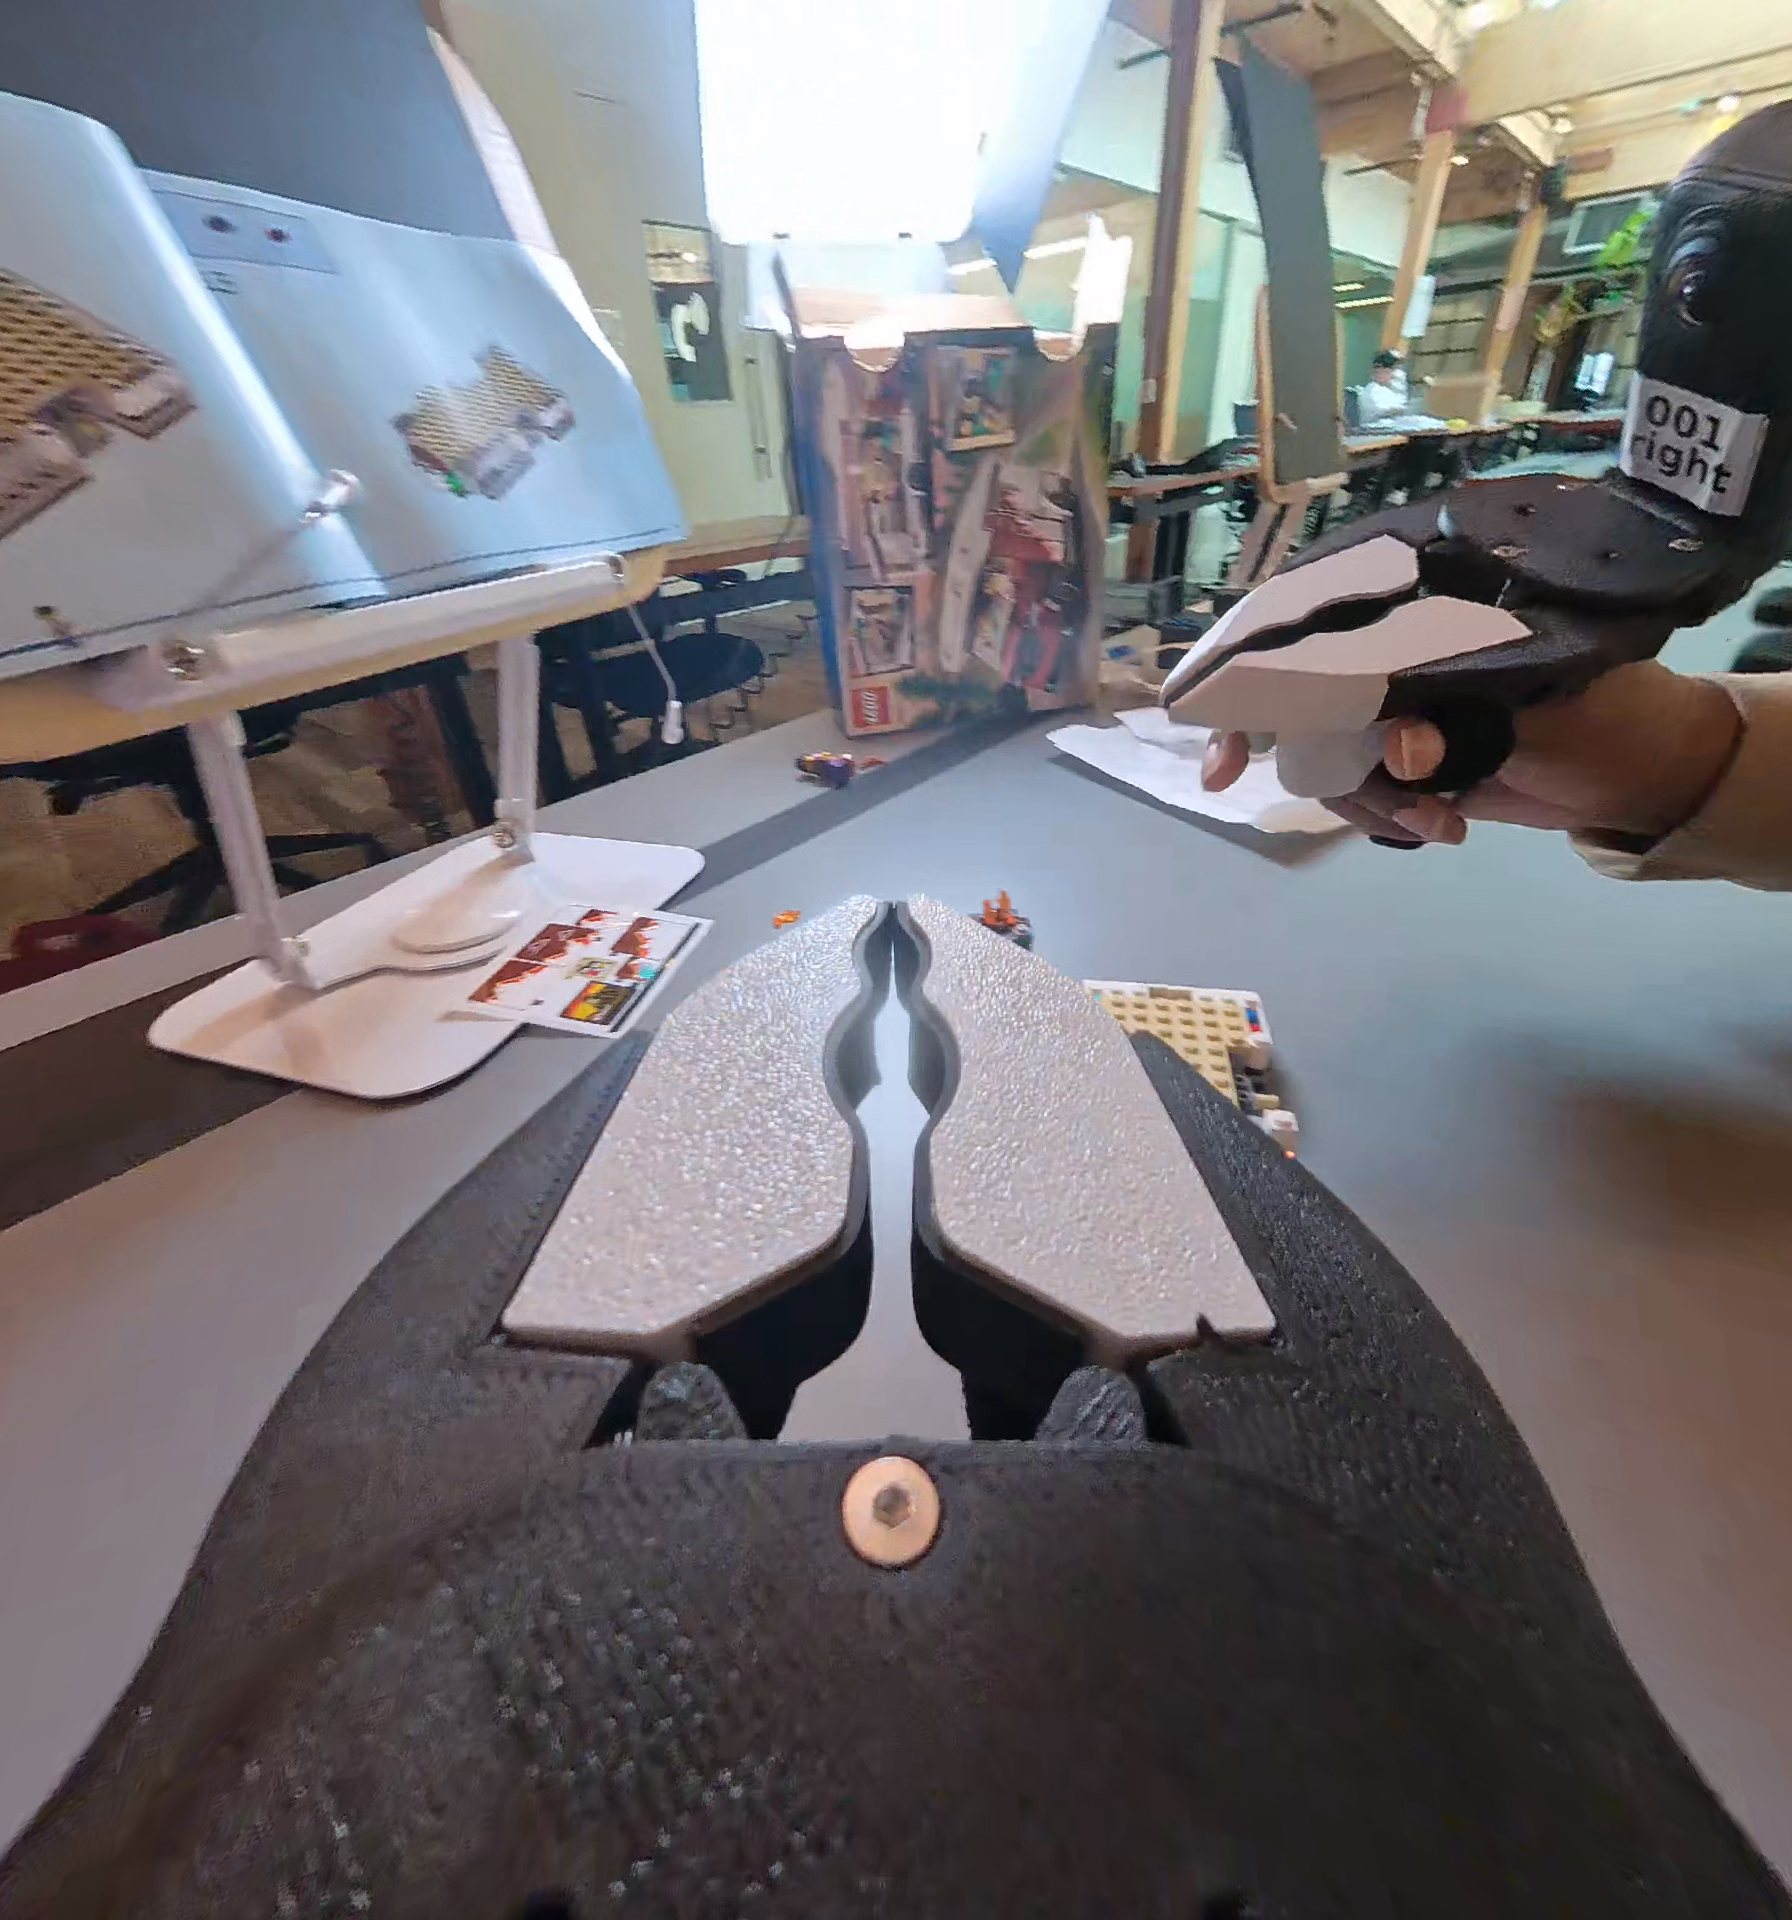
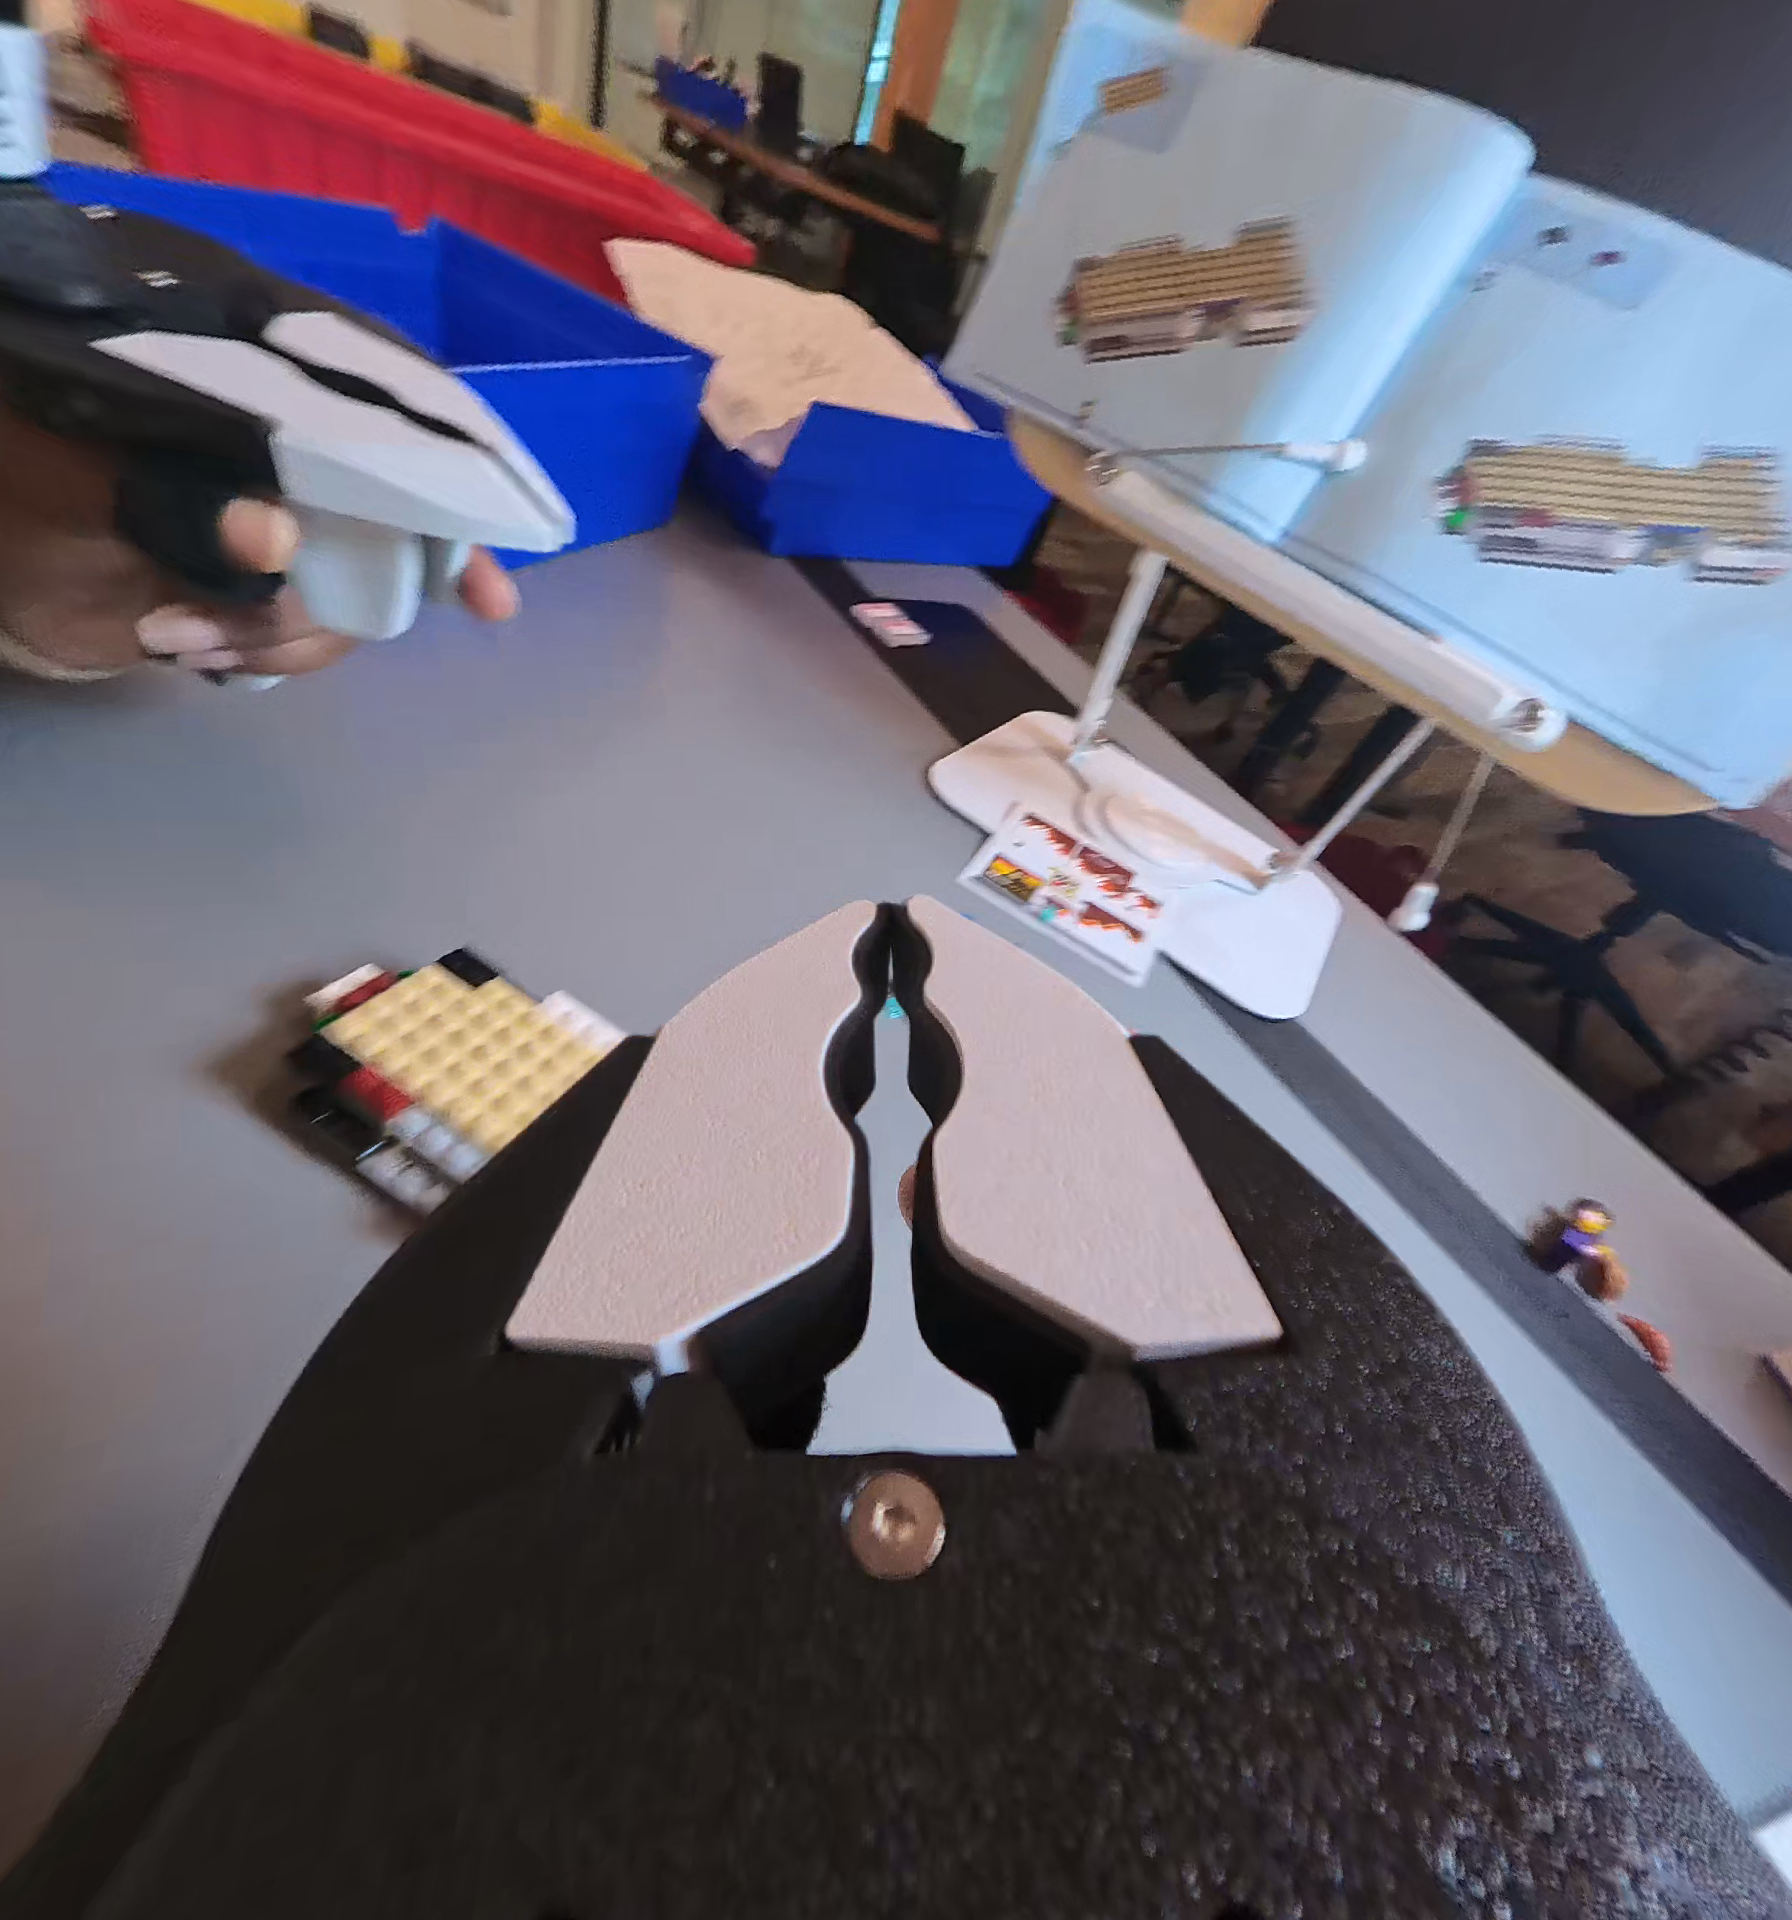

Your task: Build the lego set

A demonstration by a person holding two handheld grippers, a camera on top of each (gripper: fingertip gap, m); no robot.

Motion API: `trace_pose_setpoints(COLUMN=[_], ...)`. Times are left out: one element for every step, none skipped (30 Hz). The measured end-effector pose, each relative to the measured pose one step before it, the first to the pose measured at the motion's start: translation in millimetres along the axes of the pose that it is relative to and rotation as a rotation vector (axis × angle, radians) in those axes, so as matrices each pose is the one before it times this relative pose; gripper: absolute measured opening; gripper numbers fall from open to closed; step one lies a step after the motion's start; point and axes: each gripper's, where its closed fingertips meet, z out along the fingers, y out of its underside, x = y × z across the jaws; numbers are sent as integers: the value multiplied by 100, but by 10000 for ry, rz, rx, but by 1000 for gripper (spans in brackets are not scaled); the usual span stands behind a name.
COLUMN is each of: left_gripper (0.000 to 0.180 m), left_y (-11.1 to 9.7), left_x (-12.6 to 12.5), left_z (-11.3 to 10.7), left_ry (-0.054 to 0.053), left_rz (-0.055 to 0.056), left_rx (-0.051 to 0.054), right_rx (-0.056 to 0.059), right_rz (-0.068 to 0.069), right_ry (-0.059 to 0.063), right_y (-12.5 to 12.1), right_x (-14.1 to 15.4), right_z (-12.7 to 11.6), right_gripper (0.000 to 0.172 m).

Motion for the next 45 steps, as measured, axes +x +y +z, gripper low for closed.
trace_pose_setpoints(left_gripper=[0, 0, 0, 0, 0, 0, 0, 0, 0, 0, 0, 0, 0, 0, 0, 0, 0, 0, 0, 0, 0, 0, 0, 0, 0, 0, 0, 0, 0, 0, 0, 0, 0, 0, 0, 0, 0, 0, 0, 0, 0, 0, 0, 0, 0], left_y=[-17, 114, 65, 77, 152, 222, 224, 108, 87, 118, 124, 138, 135, 163, 210, 179, 170, 245, 229, 230, 233, 189, 152, 138, 96, 20, 21, 48, 24, 46, 55, 58, 68, 49, 20, 15, 21, 24, 0, -7, 4, -3, -14, -4, 32], left_x=[-709, -608, -553, -332, -283, -205, -186, -115, 53, -13, -24, 48, 3, 43, 63, -10, 54, 74, 34, 127, 116, 101, 147, 123, 78, 54, 52, 38, 53, 71, 30, 25, 43, 27, 29, 41, 40, 35, 0, 11, -16, 11, 0, -6, 25], left_z=[-112, -68, -61, -40, -22, 4, 5, -23, -18, 1, 16, 28, 26, 47, 56, 45, 50, 83, 79, 91, 112, 101, 83, 73, 47, 14, 19, 12, 19, 27, 40, 39, 39, 31, 11, 5, 14, 9, -2, -6, -14, -10, -11, -3, 11], left_ry=[-354, -307, -300, -154, -144, -90, -83, -34, 73, 2, -8, 35, -1, 36, 50, 5, 56, 60, 31, 89, 73, 58, 83, 60, 24, 8, 18, 11, 25, 42, 18, 11, 30, 18, 13, 21, 27, 17, -10, -5, -9, 8, 1, -8, 14], left_rz=[-53, 10, 18, -19, -21, 45, 32, -35, -33, 31, 82, 75, 35, 21, 29, 39, 42, 20, -11, -28, -19, 20, 38, 27, 25, 47, 51, 26, 6, -12, -9, 5, -6, -12, 2, 7, 3, 2, 13, 13, 0, -7, -6, 12, 11], left_rx=[25, -35, 24, 23, -20, -61, -62, -10, -3, -30, -28, -47, -36, -42, -79, -48, -41, -85, -64, -66, -79, -55, -50, -63, -52, -14, -15, -27, -6, -16, -23, -19, -26, -18, -10, -6, -2, -13, -1, 4, -2, 4, 5, 3, -12], right_rx=[116, 143, 188, 188, 57, -47, -22, -71, -153, -162, -196, -217, -162, -134, -137, -91, -22, 25, 21, 4, 26, 39, -43, -87, -11, 38, 49, 46, 19, -13, -15, -2, 2, 2, 28, 63, 56, 13, -37, -62, -1, 125, 160, 118, 81], right_rz=[-18, -11, 6, 20, 20, 4, 56, 44, -23, -43, -87, -144, -204, -254, -295, -301, -204, -99, -102, -127, -103, -57, -27, -4, 46, 111, 124, 90, 45, -4, -16, 20, 48, 50, 64, 54, -9, -88, -152, -198, -180, -53, 73, 132, 205], right_ry=[455, 422, 384, 261, 202, 233, 202, 182, 225, 161, 107, 165, 173, 154, 177, 155, 77, 31, 38, 53, 27, -22, -19, 26, 53, 37, 23, 0, 41, 119, 75, 4, 20, 47, 36, -11, -64, -91, -114, -102, -114, -182, -184, -166, -212], right_y=[-468, -562, -653, -644, -424, -213, -163, -58, 76, 89, 127, 126, 27, -51, -74, -167, -253, -340, -351, -318, -319, -291, -116, 5, -36, -62, -50, -41, 11, 72, 78, 60, 11, -21, -57, -63, -25, 43, 67, 38, -94, -278, -338, -277, -206], right_x=[1447, 1512, 1562, 1483, 1492, 1599, 1594, 1584, 1615, 1450, 1275, 1262, 1144, 986, 919, 815, 626, 476, 391, 310, 170, 18, -52, -35, 25, 46, 67, 43, 105, 228, 177, 62, 7, -18, -78, -174, -296, -391, -445, -418, -409, -439, -396, -306, -295], right_z=[434, 647, 837, 1055, 1276, 1434, 1516, 1574, 1583, 1567, 1514, 1415, 1267, 1132, 1003, 858, 722, 602, 499, 427, 370, 311, 305, 265, 156, 45, -44, -107, -95, -52, 27, 79, 85, 55, 5, -37, -62, -38, -72, -126, -220, -348, -427, -450, -459], right_gripper=[0, 0, 0, 3, 14, 24, 32, 41, 50, 58, 64, 69, 74, 76, 79, 81, 82, 84, 84, 84, 84, 84, 82, 82, 82, 82, 80, 79, 78, 76, 77, 77, 77, 76, 74, 66, 53, 45, 36, 30, 26, 25, 25, 28, 33])
